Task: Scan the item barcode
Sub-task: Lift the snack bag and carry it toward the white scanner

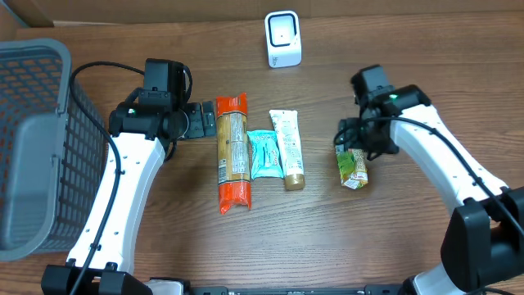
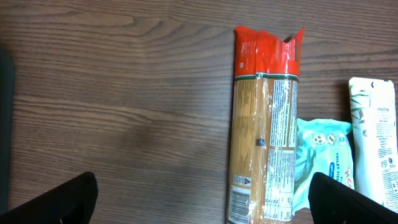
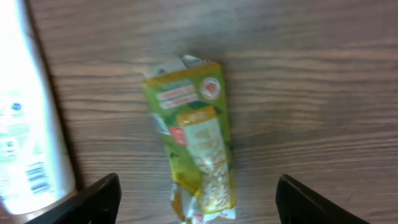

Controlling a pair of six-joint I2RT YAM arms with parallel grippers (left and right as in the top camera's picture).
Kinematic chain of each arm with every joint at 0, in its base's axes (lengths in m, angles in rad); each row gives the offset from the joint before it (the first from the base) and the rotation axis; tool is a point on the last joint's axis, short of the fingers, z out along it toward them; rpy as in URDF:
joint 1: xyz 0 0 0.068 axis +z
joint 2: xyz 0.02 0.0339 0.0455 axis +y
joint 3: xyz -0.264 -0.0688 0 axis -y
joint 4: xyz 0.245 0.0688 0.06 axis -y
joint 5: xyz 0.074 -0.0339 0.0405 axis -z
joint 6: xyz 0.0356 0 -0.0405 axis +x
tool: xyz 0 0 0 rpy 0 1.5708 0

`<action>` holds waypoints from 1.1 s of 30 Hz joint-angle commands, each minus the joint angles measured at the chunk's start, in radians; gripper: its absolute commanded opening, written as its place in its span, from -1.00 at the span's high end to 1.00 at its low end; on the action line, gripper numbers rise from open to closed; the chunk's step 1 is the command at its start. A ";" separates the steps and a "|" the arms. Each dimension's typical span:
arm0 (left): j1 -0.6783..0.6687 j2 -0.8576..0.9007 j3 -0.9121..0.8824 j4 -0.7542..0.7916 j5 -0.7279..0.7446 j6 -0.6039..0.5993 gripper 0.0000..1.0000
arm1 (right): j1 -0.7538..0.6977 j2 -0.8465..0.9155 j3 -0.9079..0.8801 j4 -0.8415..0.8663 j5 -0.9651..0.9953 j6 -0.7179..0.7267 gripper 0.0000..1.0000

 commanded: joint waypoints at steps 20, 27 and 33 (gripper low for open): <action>-0.002 0.002 0.005 0.002 -0.009 0.023 -0.99 | 0.009 0.015 -0.385 0.362 -0.206 -0.041 0.47; -0.002 0.002 0.005 0.002 -0.009 0.023 -0.99 | -0.013 0.000 -0.251 0.246 -0.357 -0.093 0.78; -0.002 0.002 0.005 0.002 -0.010 0.023 -0.99 | -0.043 -0.016 -0.013 0.116 -0.678 -0.246 0.81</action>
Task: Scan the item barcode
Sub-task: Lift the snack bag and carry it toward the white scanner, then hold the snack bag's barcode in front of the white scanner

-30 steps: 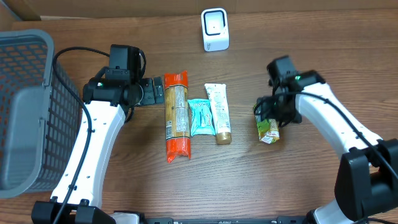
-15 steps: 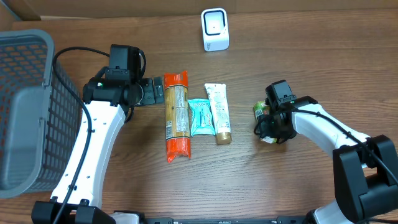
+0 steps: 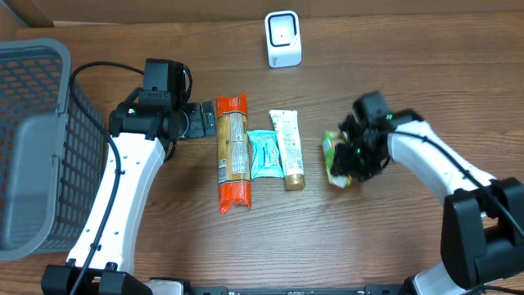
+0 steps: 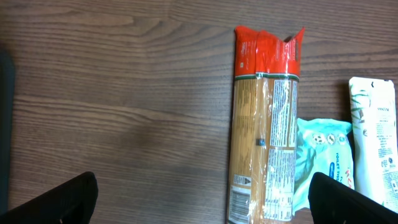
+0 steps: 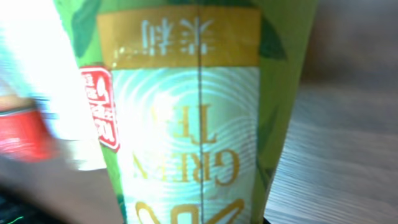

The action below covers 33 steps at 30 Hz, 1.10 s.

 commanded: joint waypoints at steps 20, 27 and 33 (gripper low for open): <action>-0.002 0.002 0.005 0.002 -0.010 0.023 -0.99 | -0.077 -0.026 0.444 -0.080 -0.543 -0.149 0.88; -0.002 0.002 0.005 0.002 -0.009 0.023 -0.99 | -0.070 -0.007 0.801 -0.148 -0.126 -0.028 0.93; -0.002 0.002 0.005 0.002 -0.010 0.023 -0.99 | 0.059 0.085 0.906 0.031 0.414 -0.082 0.93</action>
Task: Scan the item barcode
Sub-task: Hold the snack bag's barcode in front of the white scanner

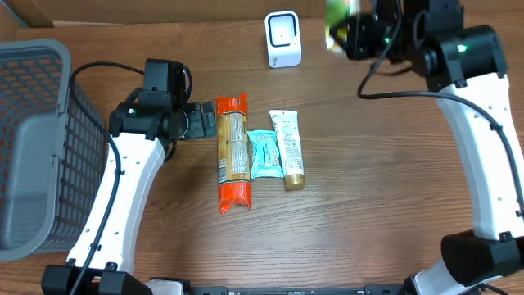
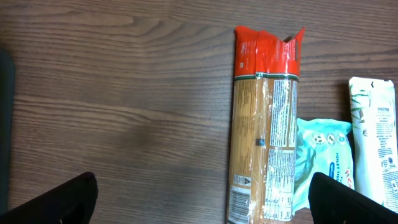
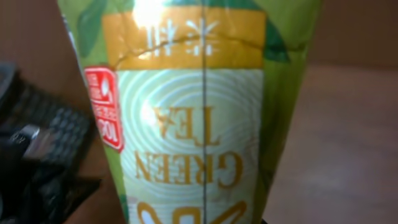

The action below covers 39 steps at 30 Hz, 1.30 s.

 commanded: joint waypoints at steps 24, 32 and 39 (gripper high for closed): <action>-0.002 0.002 0.005 0.002 -0.010 0.023 -0.99 | 0.194 0.681 0.023 0.880 0.953 -1.051 0.93; -0.002 0.002 0.005 0.002 -0.010 0.023 -0.99 | 0.194 0.719 0.020 0.927 0.952 -1.058 0.93; -0.002 0.002 0.005 0.002 -0.010 0.023 -0.99 | 0.184 0.721 0.020 0.947 0.952 -1.057 0.93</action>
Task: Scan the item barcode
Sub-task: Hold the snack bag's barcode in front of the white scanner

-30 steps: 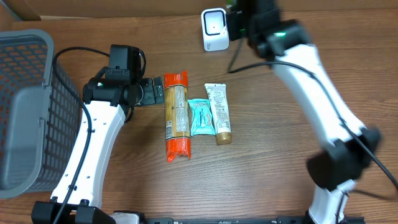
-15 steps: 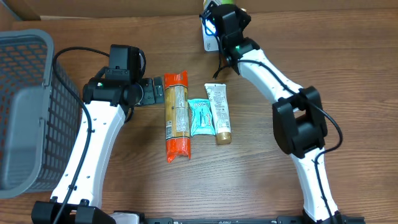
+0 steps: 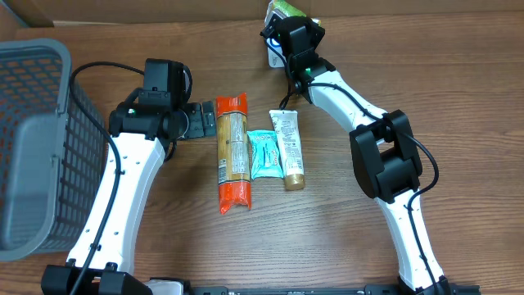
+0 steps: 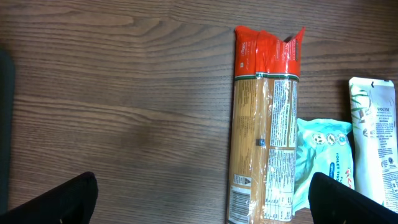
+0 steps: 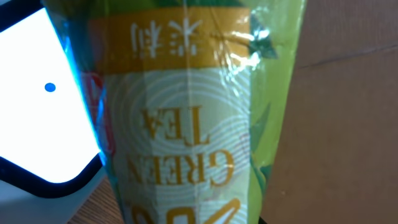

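A green tea packet point(image 5: 186, 124) fills the right wrist view, printed side to the camera, with my right gripper point(image 3: 295, 33) shut on it. It is held right in front of the white scanner point(image 5: 31, 118), whose bright face shows a blue dot. In the overhead view the packet point(image 3: 286, 8) sticks out past the gripper at the table's far edge, and the gripper hides most of the scanner. My left gripper point(image 4: 202, 202) stands open over bare wood, just left of the pasta packet point(image 4: 264, 124).
A row of items lies mid-table: the pasta packet point(image 3: 232, 152), a teal tissue pack point(image 3: 264, 154) and a white tube point(image 3: 287, 147). A grey wire basket point(image 3: 33, 139) stands at the left edge. A cardboard wall point(image 5: 348, 93) backs the scanner.
My right gripper has moved left and down with the green tea packet, from high up to the right of the scanner to directly in front of its face. The left arm is unchanged.
The green tea packet lay on the table's right side with my right gripper open above it. Then the gripper was shut on it there. After that it held the packet high at the back right, and now holds it at the scanner.
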Controlling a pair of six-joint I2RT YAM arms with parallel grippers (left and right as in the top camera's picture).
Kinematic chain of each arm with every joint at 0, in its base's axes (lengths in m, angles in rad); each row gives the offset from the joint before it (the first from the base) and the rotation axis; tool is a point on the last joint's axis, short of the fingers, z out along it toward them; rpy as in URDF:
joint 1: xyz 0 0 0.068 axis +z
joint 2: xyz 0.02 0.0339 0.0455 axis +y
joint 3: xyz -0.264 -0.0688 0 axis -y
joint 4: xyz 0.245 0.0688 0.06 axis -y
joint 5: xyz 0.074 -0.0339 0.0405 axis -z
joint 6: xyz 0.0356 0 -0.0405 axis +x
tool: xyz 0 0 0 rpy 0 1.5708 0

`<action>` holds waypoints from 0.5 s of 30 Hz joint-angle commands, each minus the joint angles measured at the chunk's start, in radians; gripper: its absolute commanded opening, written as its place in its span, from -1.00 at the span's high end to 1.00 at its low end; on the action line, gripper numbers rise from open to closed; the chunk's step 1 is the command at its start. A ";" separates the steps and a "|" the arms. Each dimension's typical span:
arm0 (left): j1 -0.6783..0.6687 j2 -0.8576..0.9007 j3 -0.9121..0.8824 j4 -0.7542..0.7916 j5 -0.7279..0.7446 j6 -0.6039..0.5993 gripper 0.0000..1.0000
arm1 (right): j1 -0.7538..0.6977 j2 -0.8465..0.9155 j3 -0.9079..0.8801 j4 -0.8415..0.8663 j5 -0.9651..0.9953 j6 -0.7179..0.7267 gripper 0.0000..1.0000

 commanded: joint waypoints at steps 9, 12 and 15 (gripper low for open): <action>-0.002 0.002 0.005 0.002 -0.009 0.023 -0.99 | -0.015 -0.003 0.016 0.011 0.024 0.016 0.92; -0.002 0.002 0.005 0.002 -0.009 0.023 -0.99 | -0.014 -0.003 0.016 0.002 0.035 0.016 0.93; -0.002 0.002 0.005 0.002 -0.009 0.023 -0.99 | -0.014 -0.014 0.016 -0.045 0.041 0.018 0.93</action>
